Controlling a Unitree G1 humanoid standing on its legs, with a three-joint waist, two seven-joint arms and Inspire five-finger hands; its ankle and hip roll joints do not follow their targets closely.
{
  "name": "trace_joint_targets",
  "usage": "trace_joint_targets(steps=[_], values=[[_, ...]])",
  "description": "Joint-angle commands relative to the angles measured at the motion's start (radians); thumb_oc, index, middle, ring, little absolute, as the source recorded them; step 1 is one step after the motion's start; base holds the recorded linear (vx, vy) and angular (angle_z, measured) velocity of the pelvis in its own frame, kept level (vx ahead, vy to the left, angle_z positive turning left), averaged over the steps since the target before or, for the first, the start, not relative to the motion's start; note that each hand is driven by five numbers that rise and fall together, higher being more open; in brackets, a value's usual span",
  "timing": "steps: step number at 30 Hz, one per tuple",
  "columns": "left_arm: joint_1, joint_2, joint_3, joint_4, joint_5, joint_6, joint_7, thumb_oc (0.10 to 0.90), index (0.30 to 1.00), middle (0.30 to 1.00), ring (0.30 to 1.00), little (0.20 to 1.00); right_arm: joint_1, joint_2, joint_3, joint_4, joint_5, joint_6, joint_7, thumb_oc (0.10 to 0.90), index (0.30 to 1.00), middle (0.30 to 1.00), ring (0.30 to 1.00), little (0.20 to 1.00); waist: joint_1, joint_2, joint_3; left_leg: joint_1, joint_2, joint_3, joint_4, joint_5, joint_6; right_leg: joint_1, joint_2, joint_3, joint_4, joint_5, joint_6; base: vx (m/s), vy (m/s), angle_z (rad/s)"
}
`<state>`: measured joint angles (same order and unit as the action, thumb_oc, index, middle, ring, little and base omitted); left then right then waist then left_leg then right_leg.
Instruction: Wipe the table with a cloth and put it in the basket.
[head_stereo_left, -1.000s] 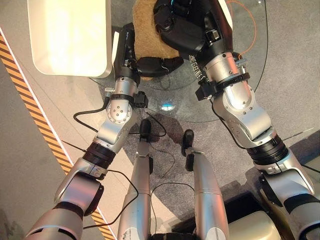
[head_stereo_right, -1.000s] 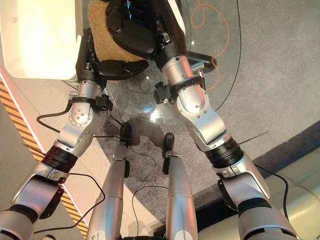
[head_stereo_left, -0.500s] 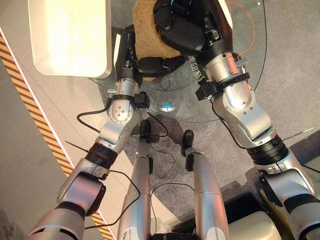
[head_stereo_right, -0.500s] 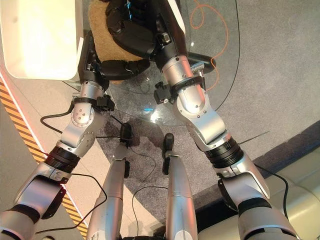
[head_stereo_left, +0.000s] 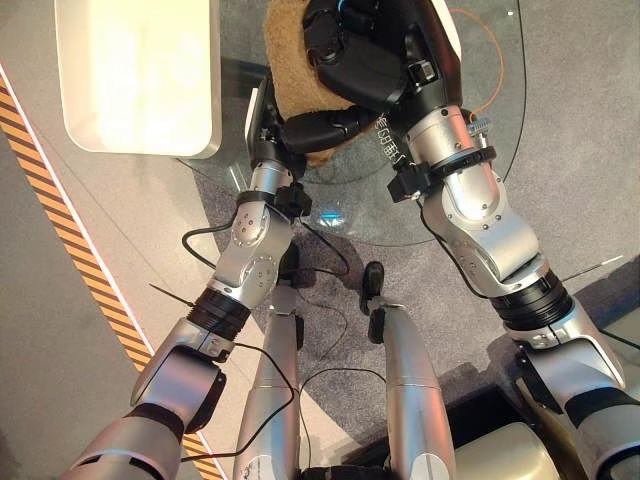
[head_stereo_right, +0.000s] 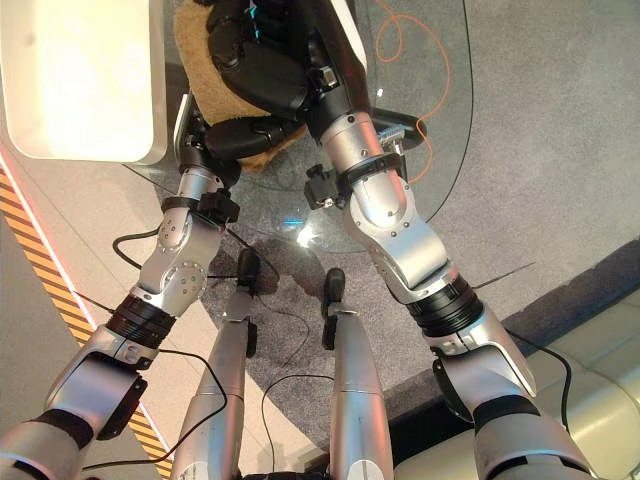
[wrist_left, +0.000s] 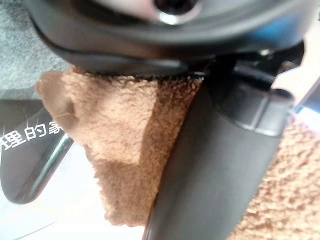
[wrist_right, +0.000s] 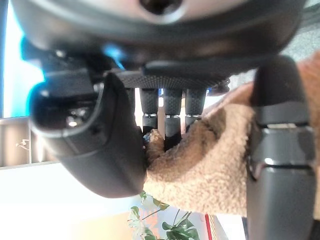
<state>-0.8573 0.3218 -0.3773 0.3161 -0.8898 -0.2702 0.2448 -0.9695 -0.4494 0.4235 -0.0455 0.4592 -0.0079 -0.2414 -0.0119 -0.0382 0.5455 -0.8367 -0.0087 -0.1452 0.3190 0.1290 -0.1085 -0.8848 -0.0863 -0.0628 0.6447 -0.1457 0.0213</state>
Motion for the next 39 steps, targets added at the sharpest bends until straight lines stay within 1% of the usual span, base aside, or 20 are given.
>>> trace_joint_targets(steps=[1, 2, 4, 7, 9, 13, 16, 18, 20, 24, 30, 35, 39], values=[[-0.110, -0.075, -0.007, -0.110, 0.022, -0.086, -0.057, 0.100, 0.300, 0.300, 0.300, 0.200, -0.191, 0.104, -0.027, -0.215, -0.061, -0.146, 0.041, 0.100, 0.300, 0.300, 0.300, 0.200, -0.006, -0.011, -0.026, 0.049, -0.072, 0.127, 0.119, -0.138, 0.106, 0.101, 0.077, 0.006, -0.238, 0.137, 0.026, 0.00, 0.000, 0.00], [-0.119, -0.084, -0.013, -0.109, 0.023, -0.089, -0.055, 0.100, 0.300, 0.300, 0.300, 0.200, -0.183, 0.119, -0.009, -0.198, -0.105, -0.156, 0.040, 0.100, 0.300, 0.300, 0.300, 0.200, -0.005, -0.005, -0.026, 0.044, -0.075, 0.127, 0.115, -0.134, 0.108, 0.096, 0.075, 0.004, -0.243, 0.140, 0.026, 0.00, 0.000, 0.00], [-0.122, -0.090, -0.015, -0.114, 0.023, -0.087, -0.055, 0.100, 0.300, 0.300, 0.300, 0.200, -0.172, 0.124, 0.004, -0.188, -0.150, -0.157, 0.043, 0.100, 0.300, 0.300, 0.300, 0.200, -0.003, -0.001, -0.026, 0.042, -0.076, 0.129, 0.113, -0.133, 0.109, 0.094, 0.072, 0.002, -0.246, 0.141, 0.026, 0.00, 0.000, 0.00], [-0.129, -0.095, -0.019, -0.116, 0.022, -0.084, -0.057, 0.100, 0.300, 0.300, 0.300, 0.200, -0.170, 0.123, 0.022, -0.168, -0.224, -0.142, 0.036, 0.100, 0.300, 0.300, 0.300, 0.200, -0.001, 0.003, -0.026, 0.035, -0.077, 0.130, 0.114, -0.132, 0.110, 0.089, 0.068, -0.002, -0.248, 0.144, 0.027, 0.00, 0.000, 0.00], [-0.135, -0.096, -0.019, -0.118, 0.025, -0.078, -0.058, 0.100, 0.300, 0.300, 0.300, 0.200, -0.174, 0.113, 0.036, -0.147, -0.278, -0.127, 0.022, 0.100, 0.300, 0.300, 0.300, 0.200, 0.002, 0.001, -0.026, 0.033, -0.078, 0.130, 0.114, -0.132, 0.110, 0.087, 0.067, -0.003, -0.250, 0.146, 0.028, 0.00, 0.000, 0.00], [-0.142, -0.093, -0.025, -0.111, 0.019, -0.080, -0.058, 0.100, 0.300, 0.300, 0.300, 0.200, -0.186, 0.098, 0.060, -0.108, -0.332, -0.113, 0.004, 0.100, 0.300, 0.300, 0.300, 0.200, 0.007, -0.005, -0.026, 0.036, -0.077, 0.129, 0.108, -0.131, 0.109, 0.090, 0.068, -0.006, -0.258, 0.149, 0.030, 0.00, -0.027, 0.01], [-0.144, -0.092, -0.024, -0.104, 0.014, -0.083, -0.064, 0.100, 0.300, 0.300, 0.300, 0.200, -0.189, 0.087, 0.071, -0.081, -0.346, -0.123, -0.006, 0.100, 0.300, 0.300, 0.300, 0.200, 0.009, -0.010, -0.026, 0.034, -0.076, 0.129, 0.111, -0.133, 0.108, 0.090, 0.069, -0.006, -0.257, 0.149, 0.030, 0.00, -0.020, 0.00], [-0.148, -0.084, -0.017, -0.087, 0.010, -0.071, -0.084, 0.100, 0.300, 0.300, 0.300, 0.200, -0.213, 0.046, 0.056, -0.074, -0.299, -0.117, -0.012, 0.100, 0.300, 0.300, 0.300, 0.200, 0.012, -0.024, -0.026, 0.039, -0.073, 0.128, 0.114, -0.140, 0.106, 0.097, 0.069, -0.011, -0.262, 0.150, 0.032, 0.02, -0.097, 0.00], [-0.149, -0.062, -0.010, -0.085, -0.003, -0.051, -0.096, 0.100, 0.300, 0.300, 0.300, 0.200, -0.256, 0.000, 0.040, -0.079, -0.233, -0.088, -0.017, 0.100, 0.300, 0.300, 0.300, 0.200, 0.017, -0.038, -0.026, 0.043, -0.069, 0.124, 0.121, -0.146, 0.105, 0.106, 0.071, -0.017, -0.258, 0.150, 0.033, 0.02, -0.092, 0.01], [-0.132, -0.025, -0.010, -0.084, -0.027, -0.043, -0.112, 0.100, 0.300, 0.300, 0.300, 0.200, -0.316, -0.066, 0.013, -0.085, -0.170, -0.039, -0.025, 0.100, 0.300, 0.300, 0.300, 0.200, 0.019, -0.063, -0.026, 0.054, -0.059, 0.119, 0.132, -0.157, 0.103, 0.127, 0.078, -0.020, -0.254, 0.149, 0.032, 0.02, -0.054, 0.02], [-0.114, -0.007, -0.008, -0.073, -0.057, -0.051, -0.131, 0.100, 0.300, 0.300, 0.300, 0.200, -0.355, -0.102, -0.004, -0.080, -0.173, -0.018, -0.028, 0.100, 0.300, 0.300, 0.300, 0.200, 0.017, -0.081, -0.026, 0.064, -0.053, 0.116, 0.141, -0.166, 0.104, 0.141, 0.090, -0.013, -0.248, 0.145, 0.027, 0.00, -0.007, -0.01], [-0.112, -0.004, -0.004, -0.072, -0.083, -0.047, -0.143, 0.100, 0.300, 0.300, 0.300, 0.200, -0.379, -0.120, -0.001, -0.073, -0.246, -0.001, -0.040, 0.100, 0.300, 0.300, 0.300, 0.200, 0.018, -0.087, -0.026, 0.067, -0.052, 0.113, 0.149, -0.172, 0.105, 0.147, 0.092, -0.010, -0.245, 0.141, 0.026, 0.00, -0.002, -0.01], [-0.109, -0.002, -0.005, -0.074, -0.097, -0.045, -0.148, 0.100, 0.300, 0.300, 0.300, 0.200, -0.395, -0.131, 0.005, -0.067, -0.249, 0.016, -0.040, 0.100, 0.300, 0.300, 0.300, 0.200, 0.020, -0.089, -0.026, 0.067, -0.052, 0.110, 0.154, -0.176, 0.105, 0.151, 0.093, -0.007, -0.243, 0.139, 0.025, 0.00, 0.000, 0.00]])
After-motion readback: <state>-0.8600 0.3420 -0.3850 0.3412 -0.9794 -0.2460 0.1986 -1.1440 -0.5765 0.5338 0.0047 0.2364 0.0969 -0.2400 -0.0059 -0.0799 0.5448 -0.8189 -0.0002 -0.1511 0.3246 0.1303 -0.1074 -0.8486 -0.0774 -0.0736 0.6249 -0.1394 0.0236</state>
